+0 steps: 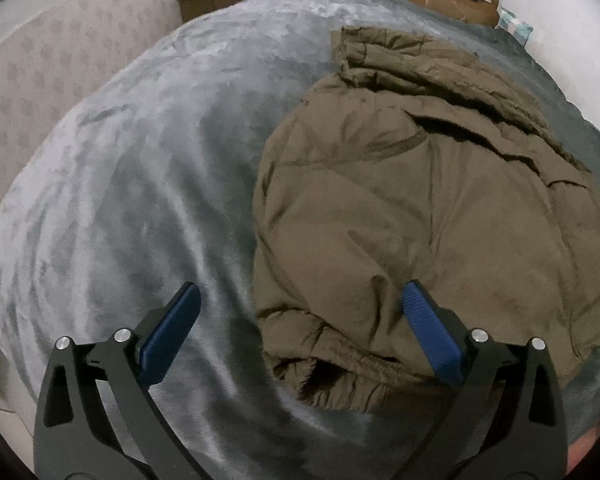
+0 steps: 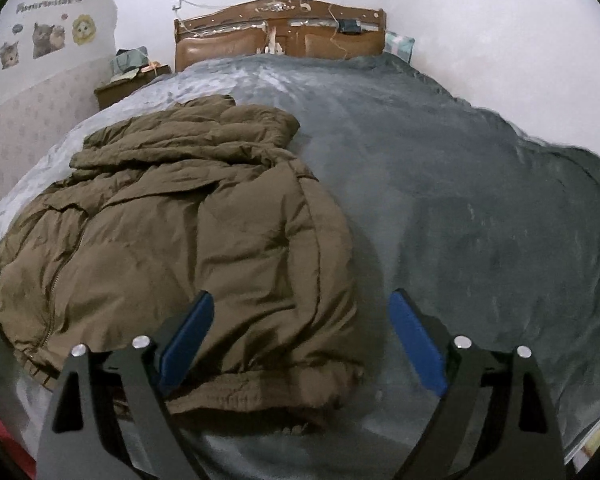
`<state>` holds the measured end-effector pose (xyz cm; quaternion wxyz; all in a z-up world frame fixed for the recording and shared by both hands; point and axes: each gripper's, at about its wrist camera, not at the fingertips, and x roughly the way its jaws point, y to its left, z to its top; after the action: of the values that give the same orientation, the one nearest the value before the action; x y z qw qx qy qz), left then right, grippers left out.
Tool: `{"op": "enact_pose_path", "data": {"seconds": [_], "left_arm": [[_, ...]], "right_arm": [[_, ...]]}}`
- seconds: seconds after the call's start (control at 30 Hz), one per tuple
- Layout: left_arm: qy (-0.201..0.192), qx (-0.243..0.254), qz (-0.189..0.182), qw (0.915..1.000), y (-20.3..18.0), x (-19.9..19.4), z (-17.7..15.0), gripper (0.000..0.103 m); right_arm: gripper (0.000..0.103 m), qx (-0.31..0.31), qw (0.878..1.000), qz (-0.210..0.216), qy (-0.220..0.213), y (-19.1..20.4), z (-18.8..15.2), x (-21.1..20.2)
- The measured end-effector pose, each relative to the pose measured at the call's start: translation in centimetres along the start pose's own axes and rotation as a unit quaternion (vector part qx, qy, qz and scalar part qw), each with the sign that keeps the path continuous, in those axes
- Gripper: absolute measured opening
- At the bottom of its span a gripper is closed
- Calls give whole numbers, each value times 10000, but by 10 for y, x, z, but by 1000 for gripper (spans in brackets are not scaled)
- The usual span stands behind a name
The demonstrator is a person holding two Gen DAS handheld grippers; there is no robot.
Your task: Fold large clothes
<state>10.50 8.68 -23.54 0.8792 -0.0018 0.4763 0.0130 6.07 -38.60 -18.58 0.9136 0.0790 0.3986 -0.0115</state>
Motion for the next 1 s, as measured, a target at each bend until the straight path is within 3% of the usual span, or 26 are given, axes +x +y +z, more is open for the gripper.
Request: {"op": "enact_pose_path", "data": {"seconds": [0.33,0.57,0.63,0.7,0.8,1.0], "left_arm": [[164,-20,-95,9998,4,19,-5,100],[76,207,40,9997,0,15,-4,100],[99,238,16,9997,0,16,-2,100],[109,203,-30,9997,2,16,-1,100],[160,93,-153,9997,5,18,-2,100],[248,159,-280,9992,4,28,2,100]], "right_arm": [[96,405,9990,-113,127,-16,-18,9],[95,889,9949,293,371,-31,-34,27],[92,950,9930,512,489,-31,-37,35],[80,939,9916,641,615,-27,-39,41],[72,890,9912,696,692,-18,-42,46],[68,651,9931,606,767,-10,-44,51]]}}
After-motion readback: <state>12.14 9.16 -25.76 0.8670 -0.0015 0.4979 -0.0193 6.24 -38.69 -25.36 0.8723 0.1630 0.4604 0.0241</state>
